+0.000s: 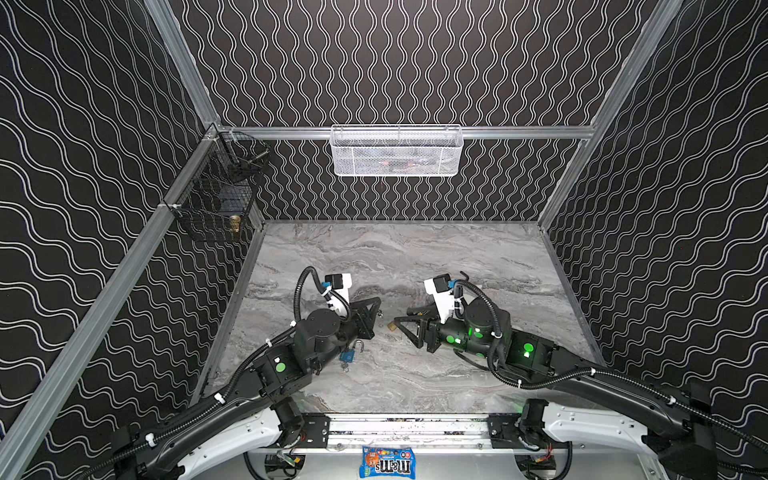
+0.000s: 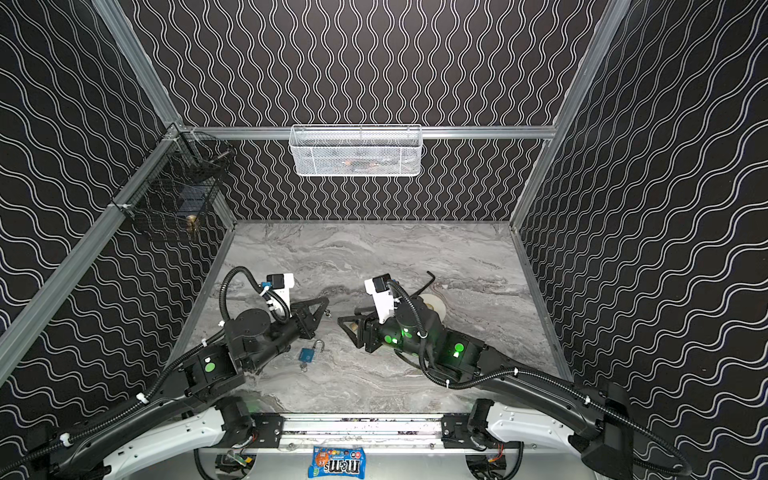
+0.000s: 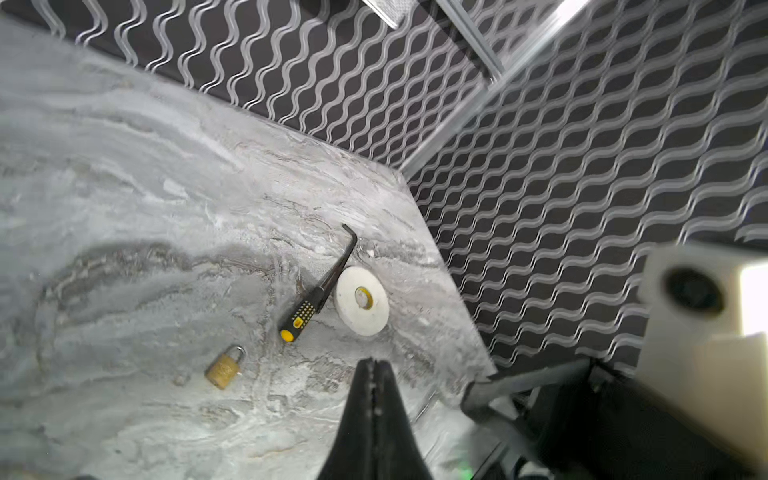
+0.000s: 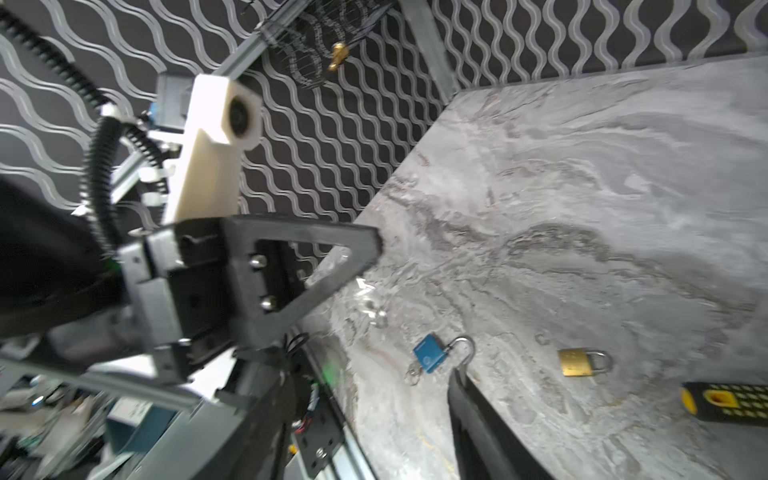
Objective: Unlock with the key
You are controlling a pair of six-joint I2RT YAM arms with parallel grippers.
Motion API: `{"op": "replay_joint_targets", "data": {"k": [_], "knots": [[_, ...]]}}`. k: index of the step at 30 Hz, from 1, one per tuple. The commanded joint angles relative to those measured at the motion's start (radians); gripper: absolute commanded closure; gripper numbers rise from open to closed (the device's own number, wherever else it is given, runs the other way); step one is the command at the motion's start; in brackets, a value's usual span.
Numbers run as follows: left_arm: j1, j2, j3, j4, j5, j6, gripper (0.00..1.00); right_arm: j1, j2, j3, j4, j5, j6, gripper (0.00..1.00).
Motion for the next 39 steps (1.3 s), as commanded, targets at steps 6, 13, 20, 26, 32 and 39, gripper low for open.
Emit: {"op": "replay_joint_targets", "data": {"k": [6,13,20,26,32,39], "knots": [[0.013,0.026,-0.046,0.207,0.199,0.202,1.00,-0.187,-0.022,-0.050,0.112,-0.357,0.083,0.43],[0.037,0.043,-0.078,0.341,0.306,0.201,1.00,-0.252,-0.023,-0.143,0.290,-0.506,0.110,0.49],[0.057,0.076,-0.062,0.358,0.364,0.197,1.00,-0.269,0.007,-0.170,0.350,-0.564,0.090,0.57],[0.065,0.096,-0.059,0.386,0.410,0.186,1.00,-0.276,0.035,-0.157,0.351,-0.584,0.073,0.64],[0.067,0.107,-0.054,0.391,0.417,0.185,1.00,-0.283,0.063,-0.161,0.400,-0.611,0.087,0.68],[0.070,0.107,-0.061,0.396,0.418,0.181,1.00,-0.285,0.081,-0.158,0.440,-0.631,0.095,0.76]]}}
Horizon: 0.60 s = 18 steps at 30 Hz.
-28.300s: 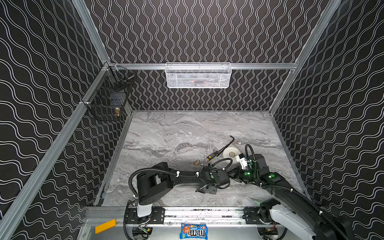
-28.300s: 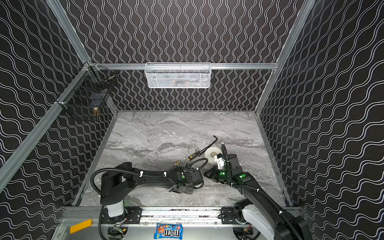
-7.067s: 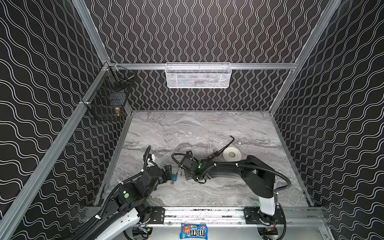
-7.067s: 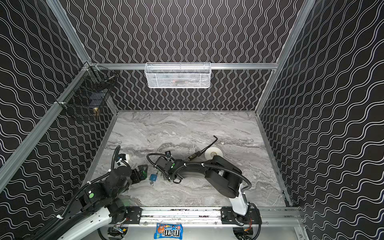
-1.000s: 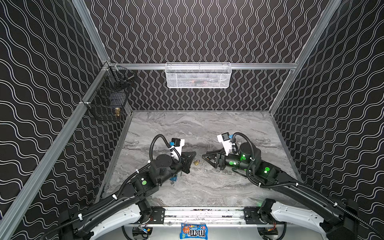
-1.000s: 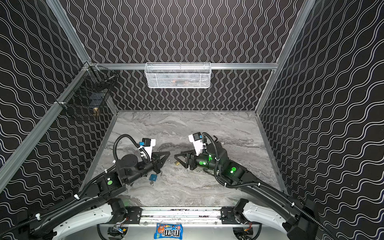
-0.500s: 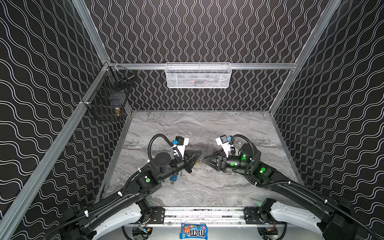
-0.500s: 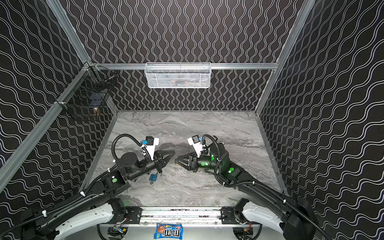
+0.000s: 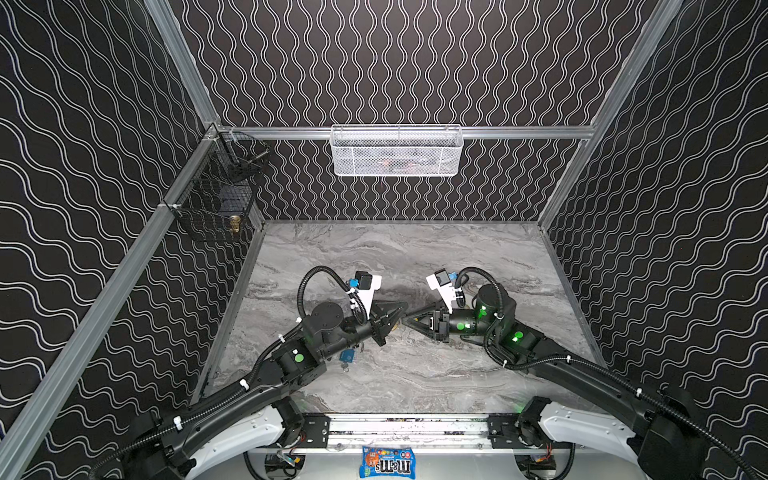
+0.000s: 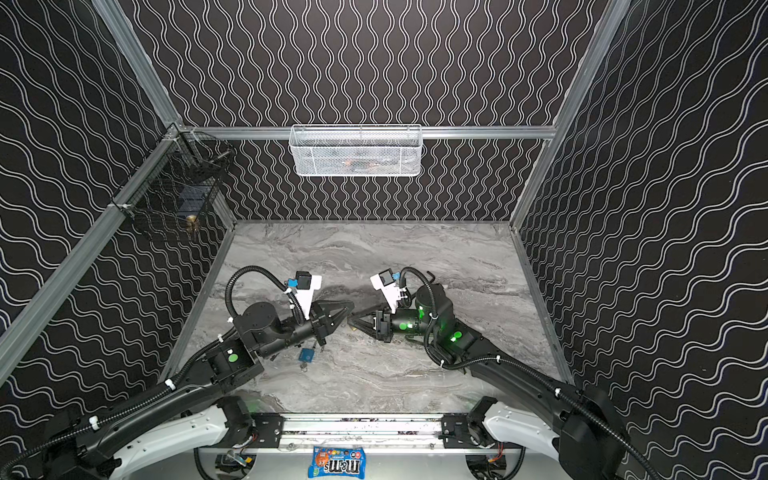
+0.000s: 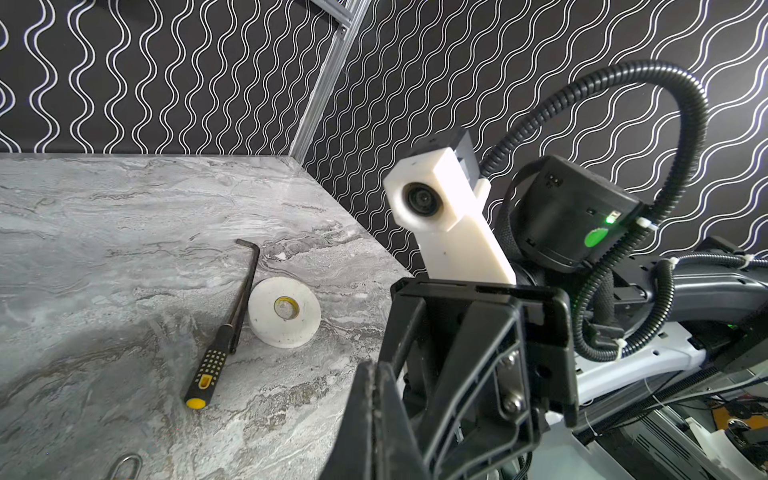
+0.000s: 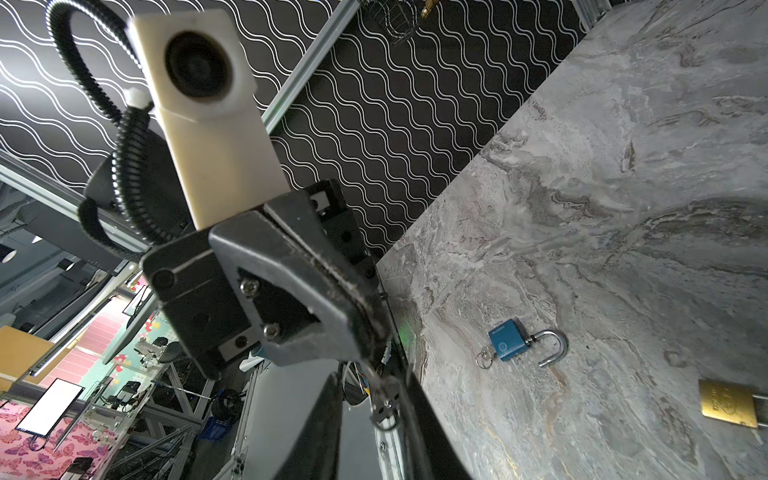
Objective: Unlock with the key
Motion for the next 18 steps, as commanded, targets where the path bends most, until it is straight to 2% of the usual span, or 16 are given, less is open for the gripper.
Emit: {"op": "replay_joint_targets", "data": {"k": [1,18], "knots": [[0.004,-0.004,0.001,0.050,0.006,0.003,1.00,-0.001,0.006,0.005,0.080,-0.025,0.006,0.77],[0.013,0.001,-0.005,0.080,0.033,-0.019,1.00,-0.009,0.033,-0.022,0.165,-0.050,0.050,0.89]]}}
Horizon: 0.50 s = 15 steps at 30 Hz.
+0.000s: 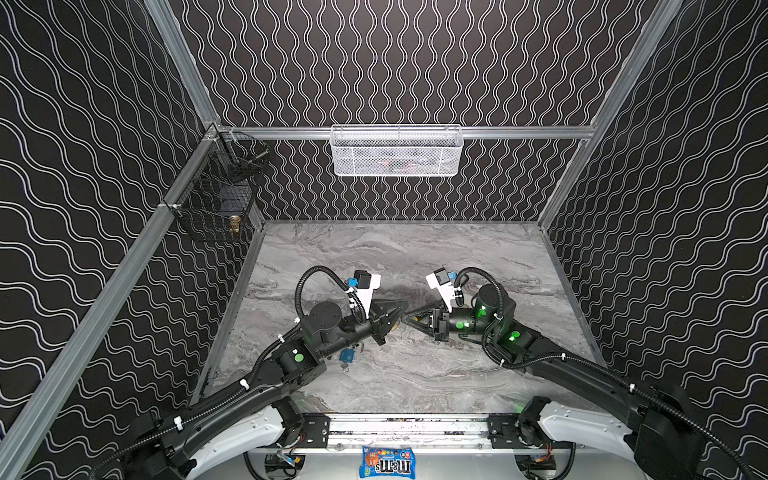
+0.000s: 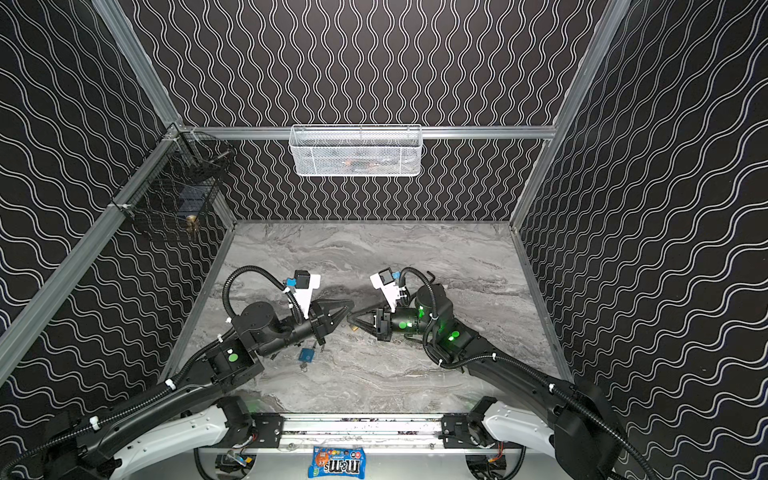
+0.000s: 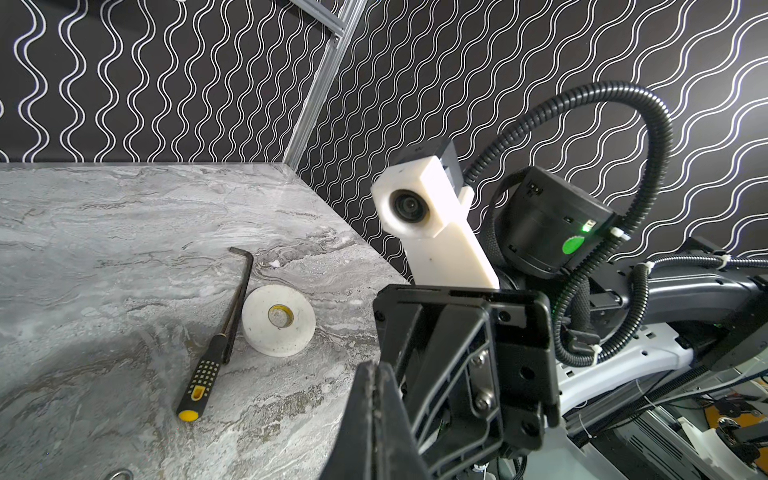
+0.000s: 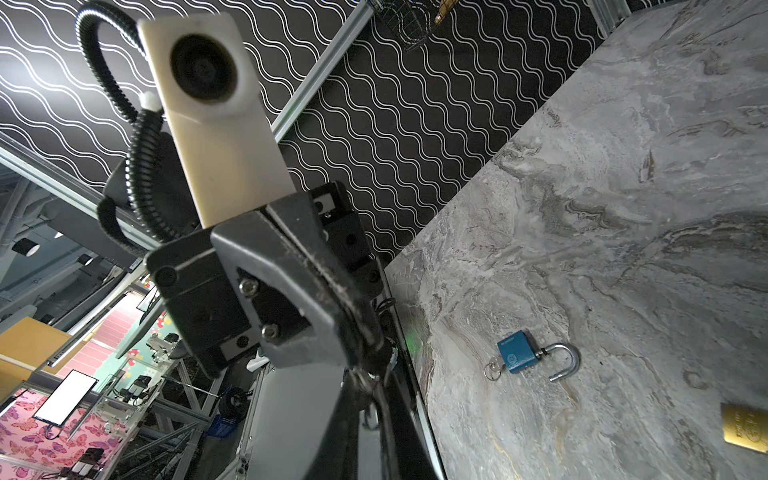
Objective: Unlock with the key
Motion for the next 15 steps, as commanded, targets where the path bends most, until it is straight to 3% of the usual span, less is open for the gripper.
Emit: {"op": "replay_joint_targets", "data": {"k": [1,10,15], "knots": [[0.005,0.000,-0.002,0.055,0.027,-0.014,1.00,-0.001,0.007,-0.002,0.077,-0.019,0.019,0.90],[0.004,-0.009,0.011,0.021,0.037,0.000,1.00,-0.012,0.013,-0.003,0.102,-0.026,0.039,1.00],[0.007,-0.010,0.027,-0.011,0.040,0.003,1.00,-0.014,0.020,0.010,0.074,-0.003,0.031,1.00]]}}
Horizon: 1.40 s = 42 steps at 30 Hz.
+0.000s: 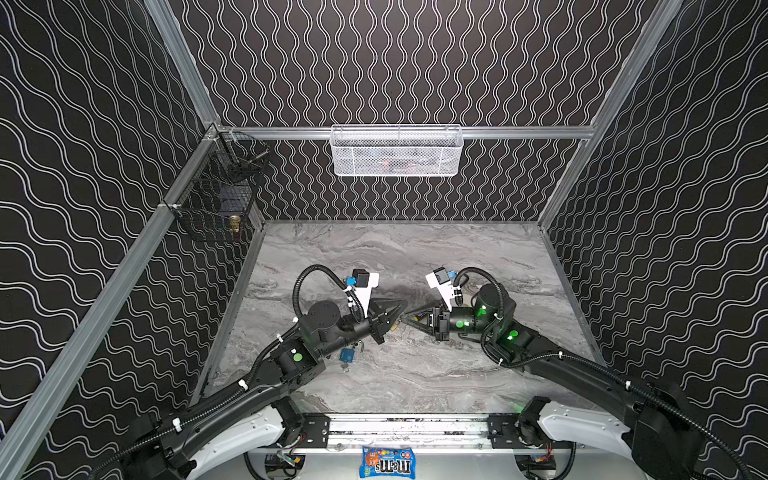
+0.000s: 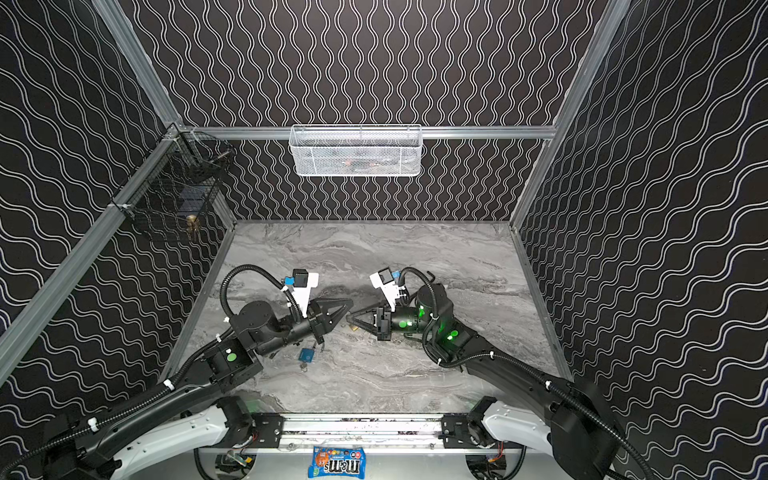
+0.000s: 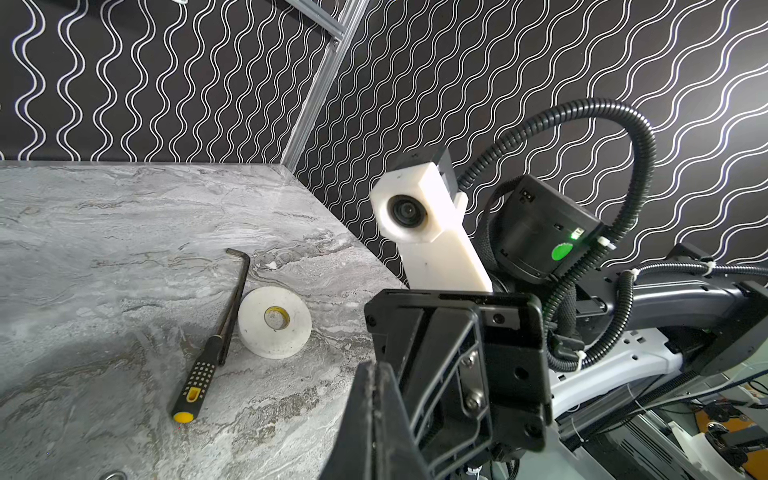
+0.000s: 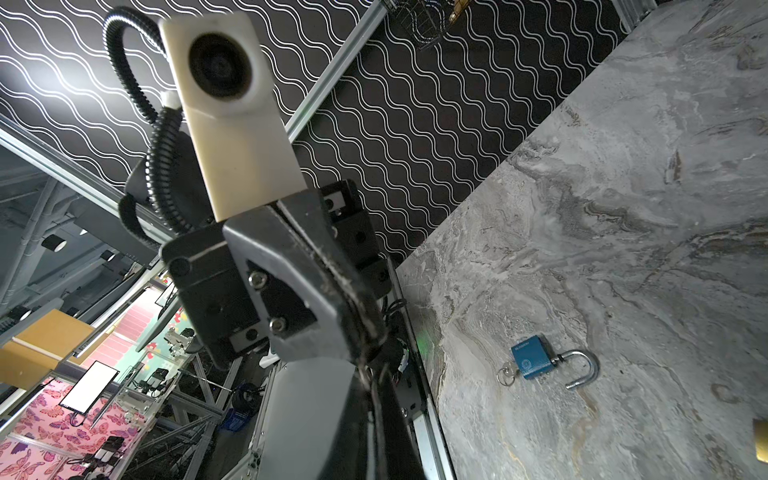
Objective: Unlock with the key
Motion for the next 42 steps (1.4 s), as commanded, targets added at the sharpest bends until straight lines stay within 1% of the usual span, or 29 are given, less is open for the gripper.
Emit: {"op": "replay_joint_targets", "data": {"k": [1,2,4,6,9,10,16,19,22,24,30,34,36,38,40,42], "knots": [[0.002,-0.001,0.028,-0.014,0.024,0.020,1.00,-0.003,0.006,0.019,0.011,0.027,0.002,1.00],[0.002,0.001,0.040,-0.032,0.024,0.025,1.00,-0.003,0.008,0.022,-0.001,0.024,-0.002,1.00],[0.003,0.008,0.062,-0.063,0.019,0.031,0.85,-0.004,0.008,0.022,-0.011,0.016,-0.011,1.00],[0.005,0.007,0.076,-0.086,0.011,0.028,0.74,-0.004,-0.001,0.016,-0.023,0.021,-0.016,1.00],[0.005,-0.006,0.083,-0.097,-0.008,0.024,0.63,-0.011,-0.020,0.007,-0.053,0.029,-0.020,1.00],[0.006,-0.011,0.085,-0.104,-0.015,0.025,0.61,-0.013,-0.027,0.006,-0.067,0.030,-0.026,1.00],[0.006,-0.022,0.107,-0.181,-0.060,0.031,0.59,-0.021,-0.073,-0.001,-0.168,0.063,-0.062,1.00],[0.006,-0.024,0.108,-0.196,-0.074,0.024,0.58,-0.021,-0.091,0.009,-0.250,0.112,-0.105,1.00],[0.006,-0.024,0.124,-0.236,-0.111,-0.027,0.55,-0.019,-0.100,0.024,-0.307,0.185,-0.131,1.00],[0.005,-0.017,0.143,-0.264,-0.128,-0.076,0.52,-0.015,-0.098,0.042,-0.331,0.207,-0.144,1.00],[0.006,-0.001,0.173,-0.293,-0.127,-0.181,0.51,0.017,-0.095,0.076,-0.376,0.298,-0.206,1.00],[0.006,-0.005,0.180,-0.311,-0.153,-0.167,0.49,0.039,-0.091,0.087,-0.402,0.364,-0.236,1.00],[0.006,0.000,0.189,-0.343,-0.183,-0.156,0.49,0.040,-0.081,0.085,-0.398,0.362,-0.226,1.00],[0.006,0.013,0.202,-0.392,-0.216,-0.144,0.48,0.043,-0.076,0.082,-0.407,0.358,-0.217,1.00],[0.006,0.035,0.213,-0.448,-0.254,-0.131,0.45,0.042,-0.077,0.067,-0.415,0.364,-0.215,1.00],[0.009,0.067,0.229,-0.510,-0.294,-0.112,0.45,0.044,-0.087,0.045,-0.419,0.381,-0.213,1.00]]}}
